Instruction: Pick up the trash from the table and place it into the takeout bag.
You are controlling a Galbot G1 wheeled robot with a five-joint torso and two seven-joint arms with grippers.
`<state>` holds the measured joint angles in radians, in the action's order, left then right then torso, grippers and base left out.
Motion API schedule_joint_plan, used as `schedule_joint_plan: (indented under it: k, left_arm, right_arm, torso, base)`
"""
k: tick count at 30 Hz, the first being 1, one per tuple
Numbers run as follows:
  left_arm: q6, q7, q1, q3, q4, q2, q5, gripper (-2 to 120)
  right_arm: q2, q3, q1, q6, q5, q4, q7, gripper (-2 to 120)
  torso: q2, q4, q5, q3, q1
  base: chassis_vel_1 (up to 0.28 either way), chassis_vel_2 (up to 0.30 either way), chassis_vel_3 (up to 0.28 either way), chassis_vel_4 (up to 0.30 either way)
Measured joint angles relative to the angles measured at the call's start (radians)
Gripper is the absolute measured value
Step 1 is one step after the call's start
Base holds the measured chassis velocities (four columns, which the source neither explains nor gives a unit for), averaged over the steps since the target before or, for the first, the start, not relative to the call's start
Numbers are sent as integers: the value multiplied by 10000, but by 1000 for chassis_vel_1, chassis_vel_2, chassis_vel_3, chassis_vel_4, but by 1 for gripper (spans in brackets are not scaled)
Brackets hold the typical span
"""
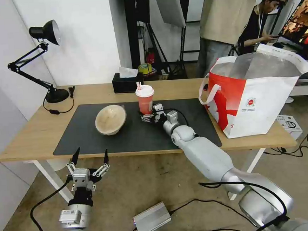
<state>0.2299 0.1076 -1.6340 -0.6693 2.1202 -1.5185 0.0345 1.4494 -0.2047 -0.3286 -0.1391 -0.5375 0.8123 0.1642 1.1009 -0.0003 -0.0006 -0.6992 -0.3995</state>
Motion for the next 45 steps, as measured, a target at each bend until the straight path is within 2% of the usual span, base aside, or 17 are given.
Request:
schedule_joint_plan:
  k: [10,12,15,17,18,21,23,26,27,32,38,45]
  left_arm:
    - [12,5,24,-25,-4,17,-40,100]
    - [15,6,26,-49,-7,12,-54,100]
    - [16,6,27,-69,-13,11,-64,100]
    - [24,6,25,-96,-17,4,-77,100]
    - [24,6,25,-96,-17,4,-77,100]
    - [30,6,21,-99,-18,-7,-81,100]
    - [31,6,21,-100,-18,-11,-82,100]
    - [41,5,21,-99,-22,-35,-85,100]
    - [41,5,21,-99,-22,-35,-85,100]
    - [69,7,8,-92,-23,-57,-85,100]
    - [77,7,-5,-97,12,-46,-85,100]
    - [110,7,-9,-84,40,-30,-81,100]
  right_arm:
    - [348,208,156,-152,159,-674,251,100]
    - [419,274,161,-187,214,-802,349,90]
    - [439,287,161,-200,229,-839,401,84]
    - [465,301,158,-215,243,-866,445,72]
    - [465,301,158,-215,243,-866,445,72]
    - [470,308,132,-233,254,-865,458,59]
    - [465,308,115,-236,262,-852,459,55]
    - [428,309,82,-239,284,-784,461,40]
    - [428,309,82,-239,284,-784,461,40]
    - [335,306,-8,-242,296,-585,448,24]
    - [93,243,-149,-174,331,-85,355,10]
    - [-521,-52,-378,341,143,1114,-40,8]
  torso:
    - [0,-4,1,1,3]
    - [1,-3,0,1,2]
    - [1,-3,0,0,3]
    - [-2,-1,1,-2,0]
    - [-2,-1,1,-2,0]
    - [-4,3,2,-3,-2]
    - [-5,4,2,-4,-3]
    - [-7,6,5,-5,-5]
    - [-7,6,5,-5,-5]
    - [-10,9,6,-8,-7]
    - [-19,15,14,-15,-12]
    - [-28,5,21,-26,-16]
  base:
    - [0,0,0,0]
    - [0,0,0,0]
    - [0,0,0,0]
    - [0,0,0,0]
    - [0,0,0,0]
    - [0,0,0,0]
    - [0,0,0,0]
    - [0,0,0,0]
    - [0,0,0,0]
    - [0,0,0,0]
    - [0,0,0,0]
    - [0,0,0,0]
